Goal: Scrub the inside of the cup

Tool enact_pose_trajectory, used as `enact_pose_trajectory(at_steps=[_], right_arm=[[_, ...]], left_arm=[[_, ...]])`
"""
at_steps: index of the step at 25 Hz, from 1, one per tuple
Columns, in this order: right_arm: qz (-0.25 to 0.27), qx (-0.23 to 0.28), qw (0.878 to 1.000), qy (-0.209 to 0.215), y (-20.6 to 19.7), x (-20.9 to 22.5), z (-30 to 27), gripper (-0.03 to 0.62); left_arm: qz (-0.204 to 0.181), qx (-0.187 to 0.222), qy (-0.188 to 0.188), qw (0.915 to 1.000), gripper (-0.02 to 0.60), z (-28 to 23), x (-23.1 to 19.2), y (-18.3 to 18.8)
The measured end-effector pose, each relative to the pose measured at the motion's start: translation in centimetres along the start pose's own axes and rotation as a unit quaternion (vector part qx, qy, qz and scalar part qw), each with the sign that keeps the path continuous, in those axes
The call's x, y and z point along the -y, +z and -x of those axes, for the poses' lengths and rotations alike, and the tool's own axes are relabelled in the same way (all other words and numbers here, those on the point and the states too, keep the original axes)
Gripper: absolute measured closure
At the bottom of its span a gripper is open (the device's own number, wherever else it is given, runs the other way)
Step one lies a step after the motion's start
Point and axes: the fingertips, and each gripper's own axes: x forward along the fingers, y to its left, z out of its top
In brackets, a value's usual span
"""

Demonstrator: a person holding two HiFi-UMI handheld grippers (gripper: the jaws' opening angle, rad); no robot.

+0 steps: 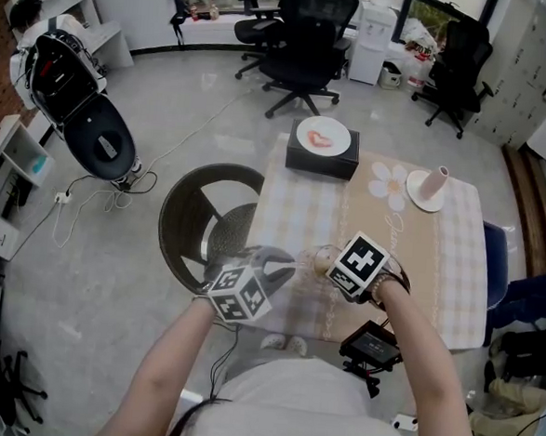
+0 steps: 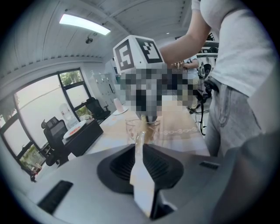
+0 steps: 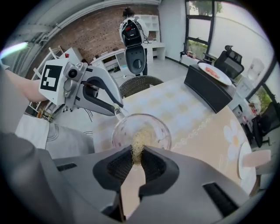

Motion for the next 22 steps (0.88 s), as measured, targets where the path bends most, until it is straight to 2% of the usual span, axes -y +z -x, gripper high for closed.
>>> enact_pose_trajectory(at_steps=[4,13,17,22], right_arm=[[-0.001,0.006,0.999,0.047,-0.2,-0.9,-0.4,0.539],[-0.021,0.09,0.987,0.129,0.5,-2.7,-0.5,0.539],[-0.005,0.11,0.985,0.135,1.0,-3.0,-0.7,0.539],[0.02,0.146,0.983,0.108,2.1,-2.4,-0.4,0.54]], left_arm=[[-0.006,-0.007,0.001,1.0,0.525,-0.1,0.1,-0.3],[-0.01,-0.026,0.002,0.9996,0.525,-0.1,0.5,-2.0],[-0.01,-0.03,0.002,0.9995,0.525,-0.2,0.5,-2.0],[-0.006,-0.036,0.002,0.9993,0.525,-0.3,0.3,-2.2]])
